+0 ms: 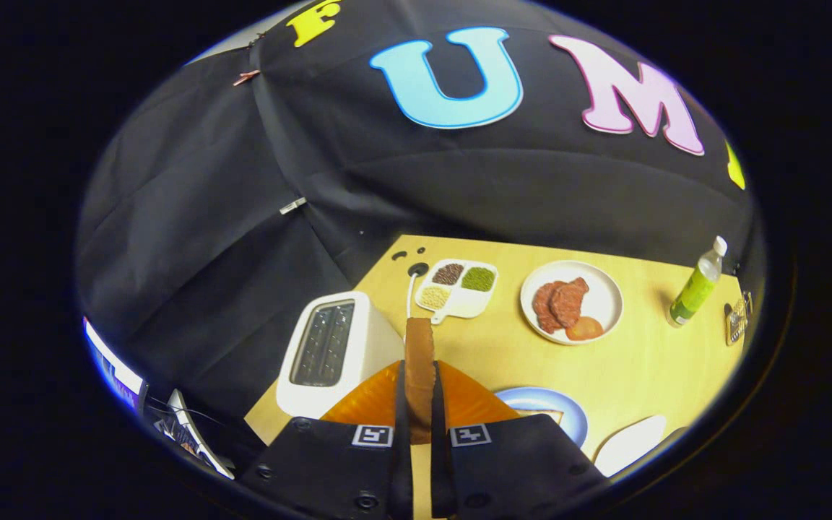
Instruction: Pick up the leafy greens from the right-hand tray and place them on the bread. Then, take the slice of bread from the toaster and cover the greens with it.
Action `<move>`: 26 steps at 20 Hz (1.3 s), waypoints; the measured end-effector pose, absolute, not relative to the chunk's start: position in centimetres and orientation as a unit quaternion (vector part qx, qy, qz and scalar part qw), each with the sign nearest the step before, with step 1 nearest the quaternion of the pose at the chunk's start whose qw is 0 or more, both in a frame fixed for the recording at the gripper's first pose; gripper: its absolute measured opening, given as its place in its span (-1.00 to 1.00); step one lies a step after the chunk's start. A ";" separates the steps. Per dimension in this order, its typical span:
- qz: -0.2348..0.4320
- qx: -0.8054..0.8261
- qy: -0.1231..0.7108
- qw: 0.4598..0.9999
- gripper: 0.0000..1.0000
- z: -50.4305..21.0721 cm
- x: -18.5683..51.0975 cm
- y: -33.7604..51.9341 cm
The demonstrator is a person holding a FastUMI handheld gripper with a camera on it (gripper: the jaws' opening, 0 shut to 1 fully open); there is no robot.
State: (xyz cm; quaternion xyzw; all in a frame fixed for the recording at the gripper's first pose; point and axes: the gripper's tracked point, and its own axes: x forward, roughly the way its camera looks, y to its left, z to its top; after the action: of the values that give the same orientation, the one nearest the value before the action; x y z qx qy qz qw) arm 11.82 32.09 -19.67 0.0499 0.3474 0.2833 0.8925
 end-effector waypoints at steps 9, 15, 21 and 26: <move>0.247 0.114 0.410 0.871 -0.72 -28.1 9.9 25.9; 0.224 0.124 0.432 0.865 -0.72 -32.0 9.7 22.3; 0.184 0.107 0.447 0.869 -0.46 -33.6 10.1 19.4; 0.171 0.057 0.439 0.880 0.40 -33.8 9.3 17.8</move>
State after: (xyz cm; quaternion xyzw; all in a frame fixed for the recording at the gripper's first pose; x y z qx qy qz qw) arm 9.31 17.84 -33.81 0.0572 0.4389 0.1710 0.8802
